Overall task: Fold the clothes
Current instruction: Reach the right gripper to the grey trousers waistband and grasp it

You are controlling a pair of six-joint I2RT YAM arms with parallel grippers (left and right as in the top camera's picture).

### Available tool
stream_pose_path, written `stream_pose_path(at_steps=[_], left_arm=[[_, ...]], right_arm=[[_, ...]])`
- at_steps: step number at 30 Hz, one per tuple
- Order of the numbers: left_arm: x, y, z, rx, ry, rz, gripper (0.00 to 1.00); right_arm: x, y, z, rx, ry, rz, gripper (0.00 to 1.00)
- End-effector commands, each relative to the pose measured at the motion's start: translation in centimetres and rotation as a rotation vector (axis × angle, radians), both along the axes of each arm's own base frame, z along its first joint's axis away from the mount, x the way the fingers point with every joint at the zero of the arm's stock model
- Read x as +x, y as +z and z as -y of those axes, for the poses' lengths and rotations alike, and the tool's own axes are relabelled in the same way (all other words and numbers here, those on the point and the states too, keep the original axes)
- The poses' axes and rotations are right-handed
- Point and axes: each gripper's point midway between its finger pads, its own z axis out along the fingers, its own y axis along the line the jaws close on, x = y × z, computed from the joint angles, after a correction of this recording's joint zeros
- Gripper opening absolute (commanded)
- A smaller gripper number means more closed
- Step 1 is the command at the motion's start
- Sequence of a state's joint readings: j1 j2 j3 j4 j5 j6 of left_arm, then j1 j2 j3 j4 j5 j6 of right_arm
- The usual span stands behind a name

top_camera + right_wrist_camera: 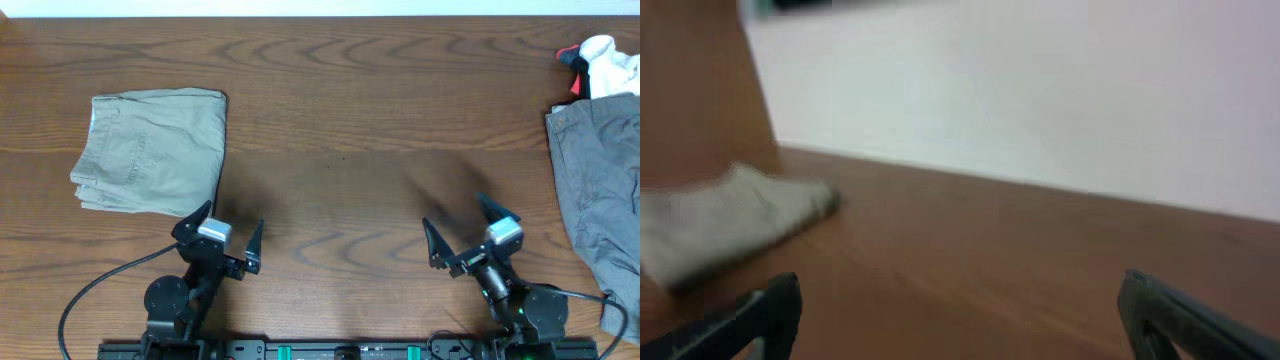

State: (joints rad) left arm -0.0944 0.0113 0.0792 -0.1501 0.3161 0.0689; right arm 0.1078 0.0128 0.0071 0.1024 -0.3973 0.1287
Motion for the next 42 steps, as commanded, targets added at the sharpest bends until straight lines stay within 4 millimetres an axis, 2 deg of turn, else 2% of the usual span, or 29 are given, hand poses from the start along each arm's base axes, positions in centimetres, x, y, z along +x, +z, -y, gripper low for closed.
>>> stream_pose_path(at_steps=[1, 3, 7, 12, 16, 23, 24, 26, 29, 31, 34, 35, 39, 42], left_arm=[[-0.4, 2.8, 0.3, -0.147, 0.002, 0.009, 0.98], [-0.7, 5.5, 0.1, -0.15, 0.008, 0.062, 0.98], [-0.9, 8.7, -0.3, -0.154, 0.031, 0.04, 0.98], [0.3, 10.3, -0.2, -0.128, 0.047, -0.181, 0.98], [2.2, 12.2, 0.0, -0.101, 0.063, -0.407, 0.98], [5.6, 15.8, 0.4, -0.073, 0.076, -0.639, 0.98], [5.9, 16.0, 0.5, -0.081, 0.076, -0.656, 0.98], [6.3, 16.4, 1.4, -0.123, 0.045, -0.685, 0.98], [6.7, 15.7, 1.7, -0.127, 0.03, -0.715, 0.98], [6.6, 15.1, 1.7, -0.123, 0.033, -0.746, 0.98], [6.5, 14.7, 1.7, -0.121, 0.035, -0.762, 0.98], [6.6, 14.8, 1.7, -0.122, 0.035, -0.76, 0.98], [6.8, 14.9, 1.7, -0.122, 0.035, -0.751, 0.98], [6.6, 14.7, 1.7, -0.121, 0.036, -0.765, 0.98]], right_arm=[[-0.8, 1.1, -1.1, 0.12, 0.09, -0.026, 0.99], [-1.1, 2.1, -1.2, 0.143, 0.107, -0.017, 0.99], [-1.1, 3.4, -1.0, 0.142, 0.089, -0.056, 0.99], [0.2, 3.2, -0.7, 0.071, 0.044, -0.244, 0.99], [2.5, 3.6, -0.7, 0.043, 0.019, -0.439, 0.99], [6.9, 6.8, -1.9, -0.105, 0.091, -0.662, 0.99], [7.9, 7.3, -2.0, -0.11, 0.094, -0.682, 0.99], [8.5, 7.3, -2.7, -0.102, 0.133, -0.746, 0.99], [9.5, 6.4, -2.7, -0.119, 0.139, -0.831, 0.99], [10.7, 4.8, -0.4, -0.147, 0.004, -0.935, 0.99], [12.3, 2.5, 5.2, -0.158, -0.276, -1.126, 0.99], [12.7, 2.0, 6.5, -0.152, -0.317, -1.172, 0.99], [15.7, 0.0, 11.6, -0.046, -0.396, -1.309, 0.99], [17.9, -1.0, 13.8, 0.047, -0.382, -1.314, 0.99]])
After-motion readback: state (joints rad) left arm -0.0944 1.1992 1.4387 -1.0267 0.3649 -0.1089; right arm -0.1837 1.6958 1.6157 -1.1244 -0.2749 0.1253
